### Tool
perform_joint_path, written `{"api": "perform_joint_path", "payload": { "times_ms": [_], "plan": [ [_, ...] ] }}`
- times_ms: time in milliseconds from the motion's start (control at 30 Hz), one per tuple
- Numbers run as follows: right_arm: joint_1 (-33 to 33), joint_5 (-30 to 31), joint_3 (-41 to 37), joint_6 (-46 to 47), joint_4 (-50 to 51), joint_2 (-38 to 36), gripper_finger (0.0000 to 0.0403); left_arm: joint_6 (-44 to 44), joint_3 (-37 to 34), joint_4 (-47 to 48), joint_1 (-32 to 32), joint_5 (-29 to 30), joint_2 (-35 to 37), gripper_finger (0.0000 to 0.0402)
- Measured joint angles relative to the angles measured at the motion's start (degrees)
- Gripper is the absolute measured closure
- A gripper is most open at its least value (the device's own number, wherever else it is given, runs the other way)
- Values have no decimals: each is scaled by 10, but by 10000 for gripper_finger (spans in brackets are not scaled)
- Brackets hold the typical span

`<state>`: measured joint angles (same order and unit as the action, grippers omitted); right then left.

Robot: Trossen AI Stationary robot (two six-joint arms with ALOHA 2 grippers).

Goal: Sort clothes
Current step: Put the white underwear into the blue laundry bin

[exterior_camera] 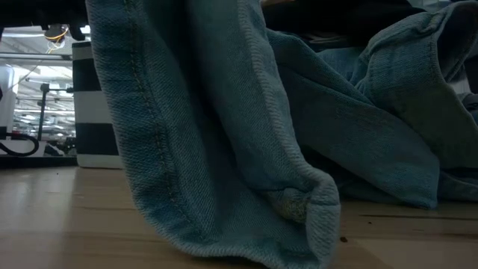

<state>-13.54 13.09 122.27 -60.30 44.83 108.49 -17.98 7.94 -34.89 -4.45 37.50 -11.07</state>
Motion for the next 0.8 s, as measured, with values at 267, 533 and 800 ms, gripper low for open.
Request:
{"api": "perform_joint_path", "payload": {
  "times_ms": [267,533,800],
  "plan": [
    [37,34,108,23,162,-1,205,8,0,1,0,0,0,400],
    [90,44,111,57,297,-8,205,8,0,3,0,0,0,400],
    [138,49,81,107,361,-9,205,10,0,4,0,0,0,400]
  ]
}}
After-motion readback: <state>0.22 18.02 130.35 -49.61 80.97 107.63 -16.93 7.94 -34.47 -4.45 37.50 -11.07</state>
